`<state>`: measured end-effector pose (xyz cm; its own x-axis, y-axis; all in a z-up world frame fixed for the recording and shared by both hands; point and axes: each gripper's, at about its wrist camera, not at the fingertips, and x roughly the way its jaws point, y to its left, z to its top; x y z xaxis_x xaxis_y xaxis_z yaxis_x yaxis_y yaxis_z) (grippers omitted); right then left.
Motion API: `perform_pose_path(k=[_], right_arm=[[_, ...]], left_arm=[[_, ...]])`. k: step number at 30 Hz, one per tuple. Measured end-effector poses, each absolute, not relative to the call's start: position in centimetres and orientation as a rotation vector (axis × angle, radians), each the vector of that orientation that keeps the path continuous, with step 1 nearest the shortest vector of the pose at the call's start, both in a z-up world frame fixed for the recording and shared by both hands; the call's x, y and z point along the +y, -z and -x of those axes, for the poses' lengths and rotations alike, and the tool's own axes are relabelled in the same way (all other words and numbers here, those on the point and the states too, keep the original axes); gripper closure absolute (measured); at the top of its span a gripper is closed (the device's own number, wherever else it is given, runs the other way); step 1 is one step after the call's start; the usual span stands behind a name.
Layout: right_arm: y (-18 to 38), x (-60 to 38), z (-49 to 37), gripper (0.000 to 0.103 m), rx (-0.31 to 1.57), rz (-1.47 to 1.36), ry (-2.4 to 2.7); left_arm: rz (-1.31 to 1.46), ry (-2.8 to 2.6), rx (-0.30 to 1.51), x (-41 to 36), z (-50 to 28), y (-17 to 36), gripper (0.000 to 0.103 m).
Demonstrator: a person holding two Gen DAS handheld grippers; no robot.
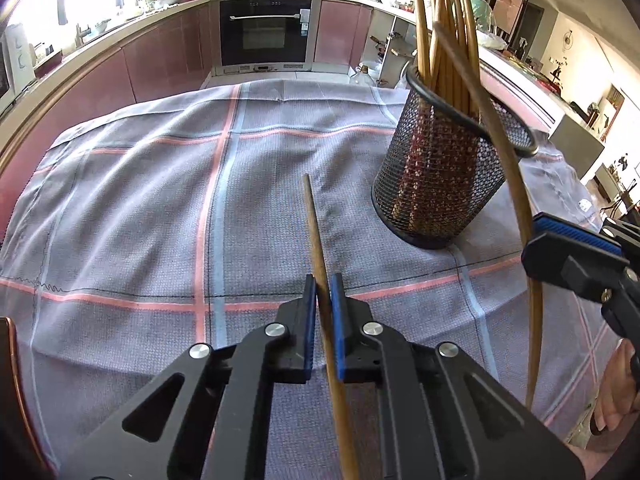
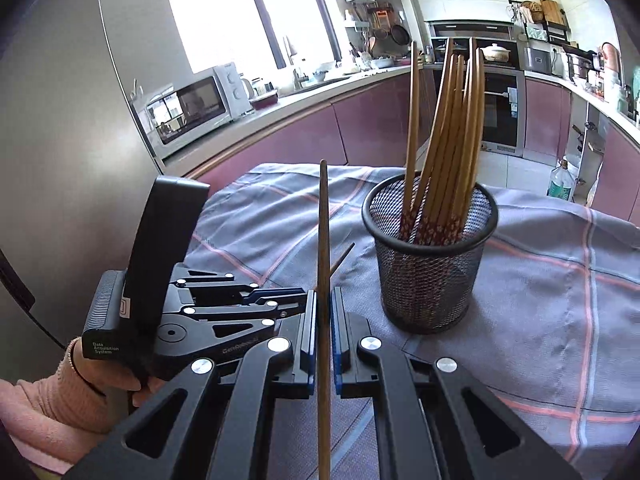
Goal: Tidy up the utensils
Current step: 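Carry the upright chopstick with the right gripper over the mesh cup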
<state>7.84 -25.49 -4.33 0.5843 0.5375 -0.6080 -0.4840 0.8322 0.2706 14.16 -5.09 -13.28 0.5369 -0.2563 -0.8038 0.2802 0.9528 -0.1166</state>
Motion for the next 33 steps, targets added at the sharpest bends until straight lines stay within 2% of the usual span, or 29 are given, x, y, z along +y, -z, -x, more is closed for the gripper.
perform_pose_path(k=[33], right_arm=[[-2.8, -30.0, -6.6, 0.098, 0.474, -0.124, -0.549]], left_arm=[[0.133, 0.527, 0.62, -1.8, -8.3, -0.8, 0.096]])
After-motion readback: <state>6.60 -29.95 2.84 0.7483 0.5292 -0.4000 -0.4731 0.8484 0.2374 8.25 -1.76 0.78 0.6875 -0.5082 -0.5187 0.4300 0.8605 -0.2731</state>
